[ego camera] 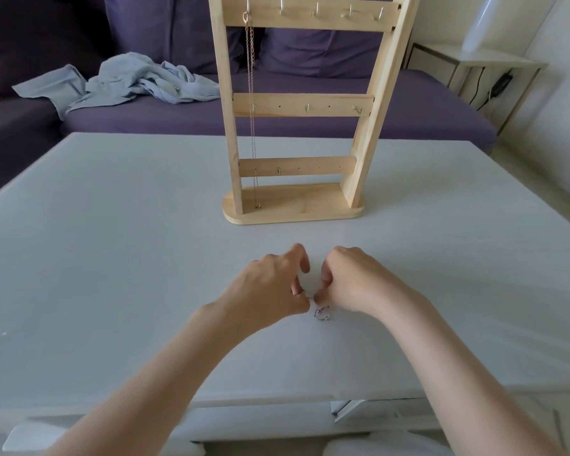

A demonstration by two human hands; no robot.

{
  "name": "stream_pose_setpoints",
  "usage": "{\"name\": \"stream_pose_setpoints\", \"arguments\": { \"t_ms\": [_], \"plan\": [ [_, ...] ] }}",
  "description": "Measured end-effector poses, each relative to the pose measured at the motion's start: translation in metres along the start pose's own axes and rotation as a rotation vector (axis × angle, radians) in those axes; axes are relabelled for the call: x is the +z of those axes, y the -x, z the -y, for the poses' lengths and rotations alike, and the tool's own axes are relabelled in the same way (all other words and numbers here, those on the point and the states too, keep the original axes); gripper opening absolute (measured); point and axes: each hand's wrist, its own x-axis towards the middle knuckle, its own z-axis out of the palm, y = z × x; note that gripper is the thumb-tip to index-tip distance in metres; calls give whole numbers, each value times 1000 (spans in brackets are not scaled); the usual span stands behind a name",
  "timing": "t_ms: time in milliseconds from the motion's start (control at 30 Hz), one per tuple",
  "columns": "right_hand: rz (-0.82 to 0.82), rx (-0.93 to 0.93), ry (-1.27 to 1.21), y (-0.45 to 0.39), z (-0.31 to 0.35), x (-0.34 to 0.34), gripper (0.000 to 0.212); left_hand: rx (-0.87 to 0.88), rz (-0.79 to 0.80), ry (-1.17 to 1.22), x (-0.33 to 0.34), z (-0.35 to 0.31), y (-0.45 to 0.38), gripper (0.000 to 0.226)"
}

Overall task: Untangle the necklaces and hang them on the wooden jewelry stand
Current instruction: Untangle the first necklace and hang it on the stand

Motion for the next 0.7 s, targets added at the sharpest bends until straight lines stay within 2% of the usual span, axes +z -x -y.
{"name": "stream_pose_setpoints", "arguments": {
  "t_ms": [67,133,200,300,367,567,700],
  "plan": [
    [-27,9,-127,-1,-4,-6,11,-29,-51,143,-9,-2,-3,31],
    [-62,5,-396,-2,-8,-14,6,-91,-100,312,-20,-3,-6,29],
    [-105,-10,-639,-1,-10,-20,10,-152,-147,556,-29,-4,-7,25],
    [-131,-22,-822,1,-10,-24,15,-194,-219,983,-37,-6,-7,14],
    [-130,-24,-934,1,-9,-25,15,-208,-248,1145,-41,-7,-6,10],
    [-70,-83,-1246,2,-5,-30,17,-263,-272,1367,-47,-8,-7,16],
    [-7,-135,-1389,5,-1,-35,16,-273,-282,1264,-46,-6,-7,15]
  ]
}}
